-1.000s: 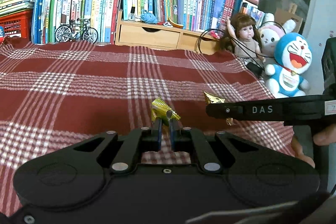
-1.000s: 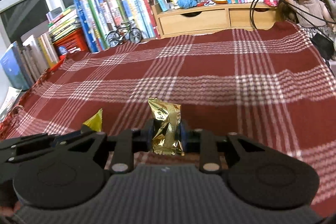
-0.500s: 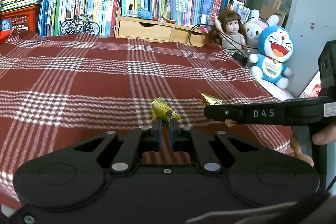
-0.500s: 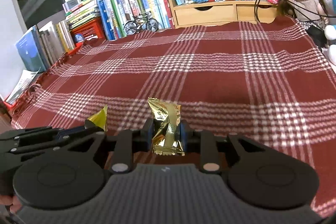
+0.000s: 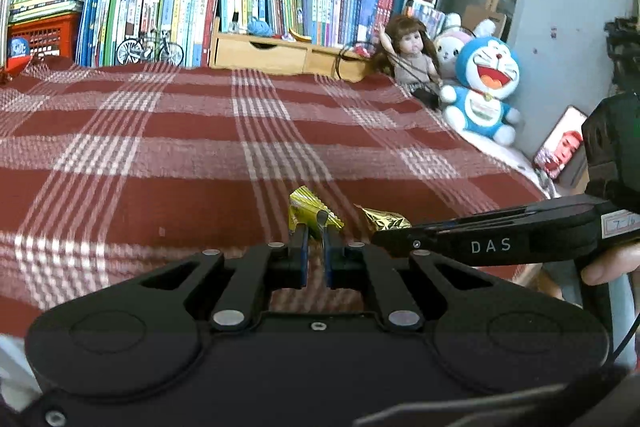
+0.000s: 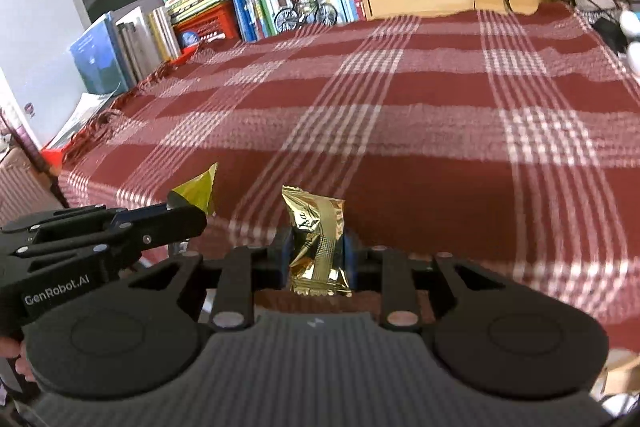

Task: Collect trash
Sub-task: 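Carry both gold wrappers down over the black bin, then open both tools to drop the gold wrappers into the black bin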

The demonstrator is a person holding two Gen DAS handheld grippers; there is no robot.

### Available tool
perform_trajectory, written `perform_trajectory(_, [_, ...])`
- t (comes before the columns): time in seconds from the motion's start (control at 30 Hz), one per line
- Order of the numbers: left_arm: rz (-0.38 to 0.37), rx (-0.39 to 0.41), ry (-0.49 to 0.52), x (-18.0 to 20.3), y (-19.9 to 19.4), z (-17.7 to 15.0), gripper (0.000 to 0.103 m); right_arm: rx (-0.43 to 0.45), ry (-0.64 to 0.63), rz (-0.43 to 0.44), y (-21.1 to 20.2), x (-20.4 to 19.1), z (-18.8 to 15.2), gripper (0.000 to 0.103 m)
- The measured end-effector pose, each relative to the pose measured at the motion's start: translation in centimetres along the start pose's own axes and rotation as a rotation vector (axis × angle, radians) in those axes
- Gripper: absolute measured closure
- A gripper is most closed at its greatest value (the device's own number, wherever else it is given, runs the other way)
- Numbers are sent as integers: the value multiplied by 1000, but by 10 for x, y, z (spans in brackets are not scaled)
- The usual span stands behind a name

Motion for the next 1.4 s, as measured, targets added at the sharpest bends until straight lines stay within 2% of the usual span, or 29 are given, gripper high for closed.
perform_trajectory(0.2, [-5,-38,48,3,-18,-39,96,-38,-1,17,-8,-8,-38,70])
perform_trajectory(0.47, [-9,-190,88,3,-17,-87,96,-134,11,10,-14,-11,-88,70])
perform_trajectory(0.67, [25,-353,112,-1,12,-122,96,-240,16,8,4,-7,-124,69])
perform_trajectory(0.9, [82,-536,123,-8,61,-162,96,-379,44,25,56,8,-168,69])
perform_trajectory(1.17, [117,-654,139,-3,100,-191,96,-477,141,60,97,23,-189,69])
perform_trajectory(1.4, [132,-710,128,-6,116,-202,95,-536,205,56,115,33,-196,67])
Point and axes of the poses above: each gripper's, at about its wrist camera, not at the fingertips, and y roughly the way its jaws point, x to its right, z to its top, the point moved 2 cm from there along y, roughly the way its jaws point, and after that the axes turned 15 degrees about z, right-handed, at the moved point
